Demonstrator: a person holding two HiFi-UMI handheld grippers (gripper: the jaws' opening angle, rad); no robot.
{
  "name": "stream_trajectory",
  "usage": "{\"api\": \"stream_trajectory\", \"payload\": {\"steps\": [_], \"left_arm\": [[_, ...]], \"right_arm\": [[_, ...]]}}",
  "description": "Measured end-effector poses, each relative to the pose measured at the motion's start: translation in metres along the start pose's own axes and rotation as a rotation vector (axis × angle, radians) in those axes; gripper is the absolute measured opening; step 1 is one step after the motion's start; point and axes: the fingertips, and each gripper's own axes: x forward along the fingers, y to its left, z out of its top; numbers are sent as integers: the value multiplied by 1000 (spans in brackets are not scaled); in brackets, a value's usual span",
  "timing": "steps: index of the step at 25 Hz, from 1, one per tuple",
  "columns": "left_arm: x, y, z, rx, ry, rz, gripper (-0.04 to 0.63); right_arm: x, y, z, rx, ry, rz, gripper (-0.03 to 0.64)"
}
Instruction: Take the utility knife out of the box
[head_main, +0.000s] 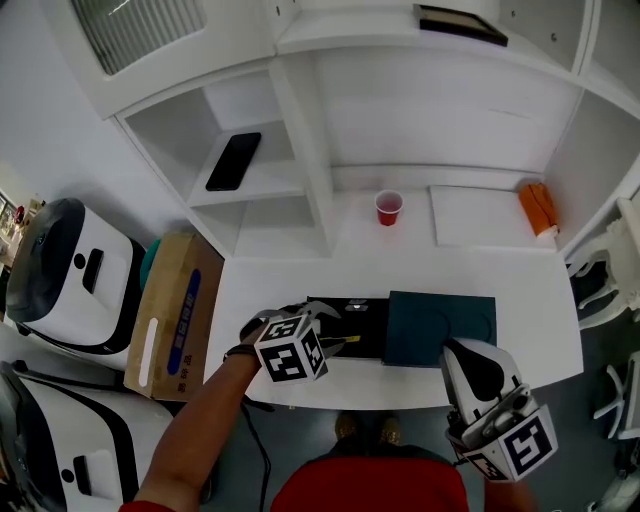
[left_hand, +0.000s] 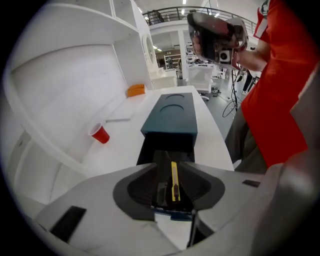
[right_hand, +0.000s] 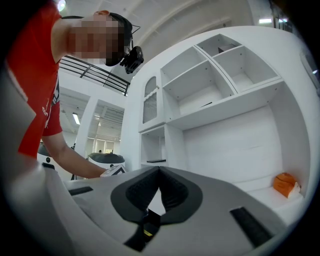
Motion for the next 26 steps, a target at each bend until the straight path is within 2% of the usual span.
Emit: {"api": "stream_trajectory", "payload": {"steps": [6,11,17,26], "left_arm": [[31,-5,-18,46,103,-126,184],[49,-11,-30,91,185,-190,184],[61,-22,-40,110,249,-309,186],[71,-23,-45,152,328,-361,192]], "right_arm": [[-2,-6,-3,-2,17,-38,-2],[-5,-11,-6,-1,27,-73,-2],[-8,-16,-9,1,34,-106,-2],[-18,-32,-11,6,35,-150,-2]]}}
